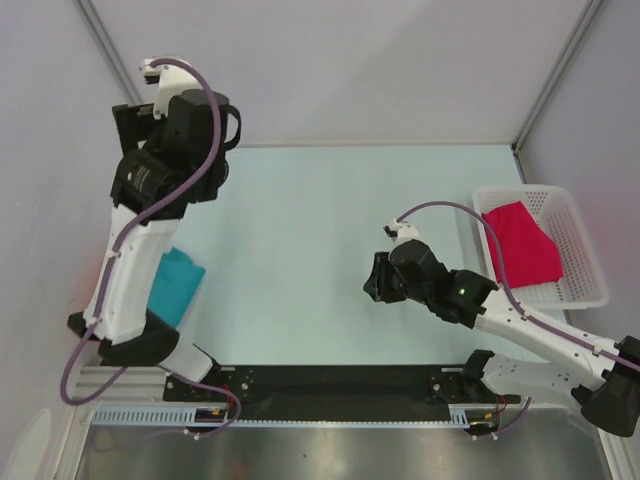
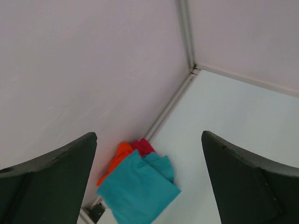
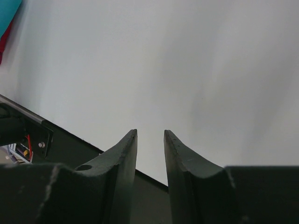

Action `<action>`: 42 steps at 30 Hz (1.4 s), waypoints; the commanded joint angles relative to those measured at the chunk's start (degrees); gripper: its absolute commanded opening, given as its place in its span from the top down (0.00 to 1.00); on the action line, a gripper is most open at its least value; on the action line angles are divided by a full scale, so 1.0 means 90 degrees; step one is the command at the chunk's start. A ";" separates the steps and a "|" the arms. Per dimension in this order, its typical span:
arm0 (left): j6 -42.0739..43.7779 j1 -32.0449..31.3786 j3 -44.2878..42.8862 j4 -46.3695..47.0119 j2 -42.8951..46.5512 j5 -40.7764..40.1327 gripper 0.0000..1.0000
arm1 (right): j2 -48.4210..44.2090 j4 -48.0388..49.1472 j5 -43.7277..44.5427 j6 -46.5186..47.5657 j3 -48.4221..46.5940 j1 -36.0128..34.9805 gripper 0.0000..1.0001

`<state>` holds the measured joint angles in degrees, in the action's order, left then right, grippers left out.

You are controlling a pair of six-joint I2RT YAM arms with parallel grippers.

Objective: Fold and stack the t-shirts
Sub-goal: Smooth out wrinkles on the folded tshirt

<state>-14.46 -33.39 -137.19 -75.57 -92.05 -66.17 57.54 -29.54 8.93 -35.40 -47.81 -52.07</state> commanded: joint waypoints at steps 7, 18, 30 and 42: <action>0.7651 -0.0684 0.5504 0.8270 0.1136 -0.2189 0.00 | -0.0113 -0.0330 0.0755 -0.0159 -0.0586 -0.0356 0.65; 0.7446 -0.0715 0.6347 0.8327 0.0755 -0.2725 0.00 | -0.0300 -0.0332 0.0932 -0.0129 -0.0459 -0.0347 0.64; 1.1250 -0.0519 0.6924 1.3721 0.0413 -0.3243 0.00 | -0.0397 -0.0341 0.0951 -0.0198 -0.0274 -0.0327 0.64; 1.1929 -0.0840 0.2935 1.4637 0.0189 -0.3224 0.03 | 0.0081 -0.0106 0.0736 -0.0139 -0.0449 -0.0337 0.64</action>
<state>90.43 -38.83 -96.82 50.22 -90.02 -85.82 57.69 -31.94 15.31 -36.47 -50.22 -55.00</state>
